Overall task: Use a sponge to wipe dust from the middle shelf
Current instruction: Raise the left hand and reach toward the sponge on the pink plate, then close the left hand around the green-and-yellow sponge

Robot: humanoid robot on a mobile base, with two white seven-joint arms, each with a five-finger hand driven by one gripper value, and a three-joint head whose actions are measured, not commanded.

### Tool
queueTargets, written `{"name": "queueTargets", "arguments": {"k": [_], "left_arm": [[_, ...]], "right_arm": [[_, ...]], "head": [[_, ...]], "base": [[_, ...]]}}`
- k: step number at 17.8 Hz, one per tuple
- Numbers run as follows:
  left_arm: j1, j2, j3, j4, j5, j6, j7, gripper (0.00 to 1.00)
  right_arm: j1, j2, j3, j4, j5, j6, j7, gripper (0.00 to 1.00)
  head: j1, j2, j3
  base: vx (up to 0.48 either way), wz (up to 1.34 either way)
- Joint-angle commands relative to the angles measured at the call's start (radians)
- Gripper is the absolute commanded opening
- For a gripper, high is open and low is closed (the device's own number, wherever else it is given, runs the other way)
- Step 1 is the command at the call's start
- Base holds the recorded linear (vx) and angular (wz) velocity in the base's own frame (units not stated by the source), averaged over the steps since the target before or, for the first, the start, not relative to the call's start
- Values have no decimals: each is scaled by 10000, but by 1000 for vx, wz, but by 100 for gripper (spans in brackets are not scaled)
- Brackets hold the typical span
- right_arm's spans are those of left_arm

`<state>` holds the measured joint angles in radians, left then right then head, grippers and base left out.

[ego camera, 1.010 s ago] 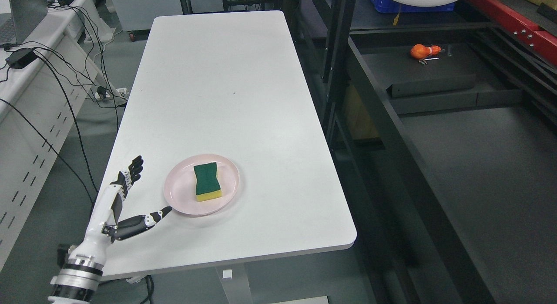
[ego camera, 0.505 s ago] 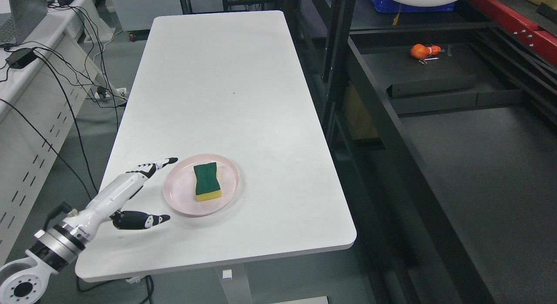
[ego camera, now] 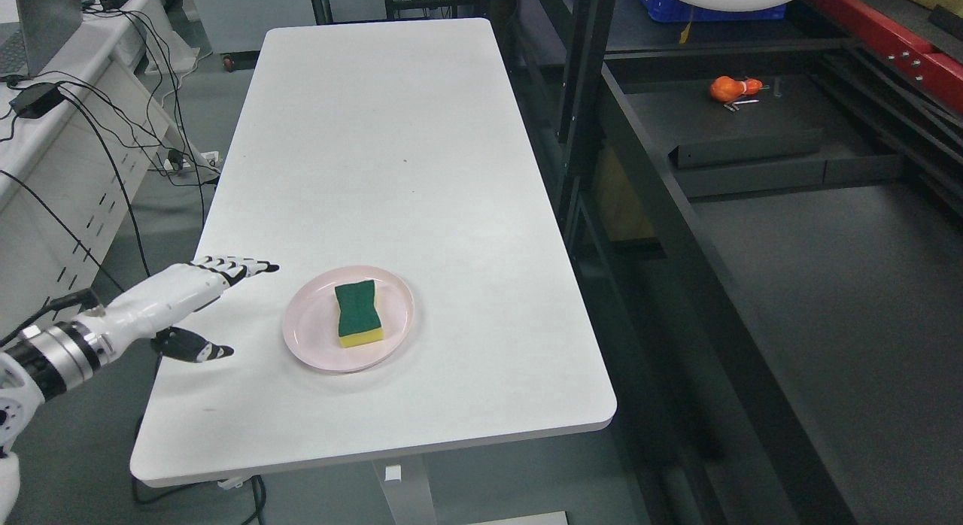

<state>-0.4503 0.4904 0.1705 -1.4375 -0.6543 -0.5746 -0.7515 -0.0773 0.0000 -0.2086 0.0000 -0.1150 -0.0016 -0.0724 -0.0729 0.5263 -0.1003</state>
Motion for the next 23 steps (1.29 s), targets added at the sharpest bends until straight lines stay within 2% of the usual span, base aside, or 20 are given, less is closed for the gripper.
{"name": "queueTargets", "arguments": {"k": [1,6,12,18,23], "left_arm": [[-2243,742,-1853,2134,-943,-191,-17,93],[-2783,-729,-3712,2088,-1065,-206,-17,87],[-2783,-1803,-4006,2639,-2566,-206,-17,87],[-2783,-2372,-4037,2901,-3213,-206,-17,87],[-2768,-2388,-4068,2809,-3198,-283,-17,83]], "right_arm": [[6,-175,0,-175,-1,722,3,100],[-9,-175,0,-175,-1,722,3,100],[6,-175,0,-175,-1,722,3,100],[-9,-175,0,-175,-1,722,3,100],[-9,-175,0,-175,-1,722,3,100]], "head": [[0,0,0],[0,0,0],[0,0,0],[0,0,0],[0,0,0]], "base": [[0,0],[0,0],[0,0],[0,0],[0,0]]}}
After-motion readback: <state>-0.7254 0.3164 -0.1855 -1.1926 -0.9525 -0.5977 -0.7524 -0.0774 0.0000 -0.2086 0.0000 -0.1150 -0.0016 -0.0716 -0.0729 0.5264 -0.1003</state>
